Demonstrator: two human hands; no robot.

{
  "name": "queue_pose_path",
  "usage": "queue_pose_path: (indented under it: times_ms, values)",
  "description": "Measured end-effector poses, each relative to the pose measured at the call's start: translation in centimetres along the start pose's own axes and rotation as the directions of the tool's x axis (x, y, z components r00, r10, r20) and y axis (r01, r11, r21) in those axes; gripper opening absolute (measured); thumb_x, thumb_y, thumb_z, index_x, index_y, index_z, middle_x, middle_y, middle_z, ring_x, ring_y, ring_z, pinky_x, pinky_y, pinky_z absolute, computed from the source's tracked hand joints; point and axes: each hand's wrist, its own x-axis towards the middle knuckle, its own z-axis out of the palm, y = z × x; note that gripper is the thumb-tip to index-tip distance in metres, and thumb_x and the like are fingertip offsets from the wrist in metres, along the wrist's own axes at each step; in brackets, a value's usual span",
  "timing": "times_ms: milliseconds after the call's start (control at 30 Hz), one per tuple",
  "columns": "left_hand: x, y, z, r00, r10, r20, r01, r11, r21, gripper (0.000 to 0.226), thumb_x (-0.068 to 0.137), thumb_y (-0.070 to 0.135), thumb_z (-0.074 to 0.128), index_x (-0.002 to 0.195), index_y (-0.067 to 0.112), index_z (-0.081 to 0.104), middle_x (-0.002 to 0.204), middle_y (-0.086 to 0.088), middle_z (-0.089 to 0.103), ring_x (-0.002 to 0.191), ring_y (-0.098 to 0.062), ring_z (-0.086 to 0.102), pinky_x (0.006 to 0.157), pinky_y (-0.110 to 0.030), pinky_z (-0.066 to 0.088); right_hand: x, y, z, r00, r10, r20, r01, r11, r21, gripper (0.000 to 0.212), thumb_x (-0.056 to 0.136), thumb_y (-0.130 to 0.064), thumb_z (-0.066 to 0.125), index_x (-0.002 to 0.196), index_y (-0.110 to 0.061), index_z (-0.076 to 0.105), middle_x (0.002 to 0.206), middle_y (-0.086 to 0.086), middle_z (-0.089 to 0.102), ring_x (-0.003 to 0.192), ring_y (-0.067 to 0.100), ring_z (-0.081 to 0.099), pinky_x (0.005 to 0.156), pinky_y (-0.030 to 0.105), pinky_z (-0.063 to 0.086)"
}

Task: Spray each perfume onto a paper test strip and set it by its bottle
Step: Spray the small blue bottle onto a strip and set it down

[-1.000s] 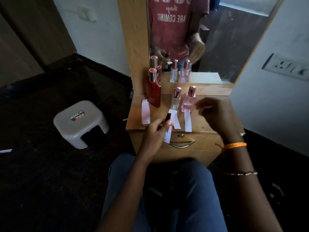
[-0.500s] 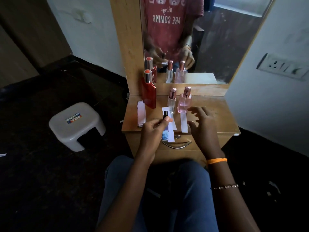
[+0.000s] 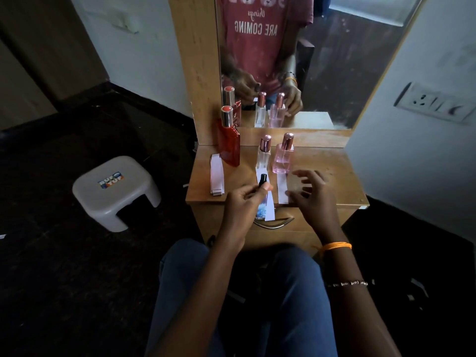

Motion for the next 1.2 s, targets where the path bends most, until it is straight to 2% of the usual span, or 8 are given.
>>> queue_pose_path:
  times_ms: [100, 267, 367, 533, 667, 867, 1000, 1200]
  values:
    - [-0.1, 0.2, 0.0, 0.999, 0.023, -0.022, -0.022, 1.000, 0.016, 0.024, 0.088, 0.029, 0.061, 0.097, 0.012, 0.074, 0.085, 0.012, 0.070, 0.070, 0.013, 0.060, 0.062, -0.002, 0.044, -0.6, -1.8, -1.0, 0.989, -0.119, -0.091, 0.123, 0.992, 0.038, 0.030, 0.079, 0.000, 0.066, 0.106, -0.013, 0.062, 0.101, -0.003, 0.056, 0.091, 0.016, 0.058, 0.076, 0.026, 0.051]
    - [-0.3, 1.0, 0.3, 0.997, 0.012, -0.082, -0.013, 1.000, -0.013, 0.024, 0.089, 0.029, 0.060, 0.096, 0.010, 0.073, 0.090, -0.003, 0.073, 0.077, -0.007, 0.067, 0.065, -0.017, 0.052, -2.2, -5.0, 0.2, 0.956, -0.200, 0.213, 0.161, 0.969, 0.185, 0.040, 0.075, -0.001, 0.072, 0.107, -0.019, 0.057, 0.084, -0.006, 0.059, 0.072, 0.009, 0.060, 0.066, 0.018, 0.053]
    - [-0.5, 1.4, 0.0, 0.995, 0.041, -0.089, -0.038, 0.999, 0.036, 0.020, 0.087, 0.028, 0.062, 0.096, 0.013, 0.073, 0.093, -0.007, 0.072, 0.082, -0.013, 0.068, 0.064, -0.021, 0.056, -2.7, -5.8, 1.6, 0.961, -0.212, 0.177, 0.168, 0.958, 0.233, 0.048, 0.071, 0.005, 0.070, 0.107, -0.020, 0.052, 0.095, 0.004, 0.059, 0.074, 0.011, 0.061, 0.060, 0.014, 0.052]
    - [-0.5, 1.8, -0.9, 0.986, 0.119, -0.115, -0.109, 0.990, 0.085, 0.020, 0.089, 0.025, 0.060, 0.091, 0.010, 0.073, 0.080, -0.002, 0.067, 0.073, -0.007, 0.065, 0.066, -0.023, 0.053, -2.7, -5.9, 1.3, 0.947, -0.140, 0.289, 0.001, 0.902, 0.432, 0.047, 0.083, 0.009, 0.060, 0.118, -0.020, 0.049, 0.099, -0.005, 0.060, 0.079, 0.004, 0.063, 0.069, 0.023, 0.054]
    - [-0.1, 1.8, -1.9, 0.969, 0.208, -0.135, -0.178, 0.963, 0.201, 0.014, 0.088, 0.008, 0.059, 0.095, 0.010, 0.071, 0.087, 0.001, 0.070, 0.083, -0.010, 0.065, 0.078, -0.021, 0.051, -2.9, -5.6, 0.6, 0.916, -0.095, 0.389, -0.210, 0.711, 0.671, 0.048, 0.090, -0.003, 0.048, 0.132, -0.026, 0.046, 0.113, 0.005, 0.061, 0.098, 0.019, 0.064, 0.080, 0.033, 0.054]
    - [-0.4, 2.0, -2.1, 0.971, 0.166, -0.171, -0.136, 0.975, 0.175, 0.023, 0.085, 0.011, 0.062, 0.104, 0.023, 0.055, 0.084, 0.013, 0.060, 0.079, 0.002, 0.057, 0.063, -0.006, 0.043, -2.8, -6.1, 0.7, 0.908, -0.062, 0.414, -0.320, 0.534, 0.783, 0.047, 0.083, -0.009, 0.038, 0.127, -0.022, 0.049, 0.100, 0.003, 0.058, 0.078, 0.017, 0.057, 0.067, 0.031, 0.049]
    - [-0.6, 2.1, -2.2, 0.986, 0.087, -0.141, -0.076, 0.994, 0.082, 0.032, 0.086, 0.013, 0.063, 0.115, 0.020, 0.054, 0.077, 0.006, 0.061, 0.081, -0.008, 0.060, 0.076, -0.021, 0.050, -3.3, -6.3, 0.6, 0.943, -0.078, 0.324, -0.184, 0.690, 0.700, 0.031, 0.095, -0.007, 0.047, 0.120, -0.026, 0.050, 0.089, -0.011, 0.060, 0.076, 0.013, 0.062, 0.066, 0.032, 0.053]
    - [-1.3, 2.2, -2.4, 0.998, -0.062, 0.008, 0.063, 0.998, -0.005, 0.028, 0.085, 0.008, 0.064, 0.113, 0.013, 0.060, 0.074, 0.004, 0.061, 0.075, 0.000, 0.060, 0.062, -0.006, 0.049, -3.0, -6.0, 1.1, 0.981, -0.191, -0.013, 0.190, 0.959, 0.212, 0.043, 0.079, 0.005, 0.061, 0.113, -0.021, 0.055, 0.092, -0.012, 0.062, 0.063, 0.002, 0.052, 0.060, 0.014, 0.045]
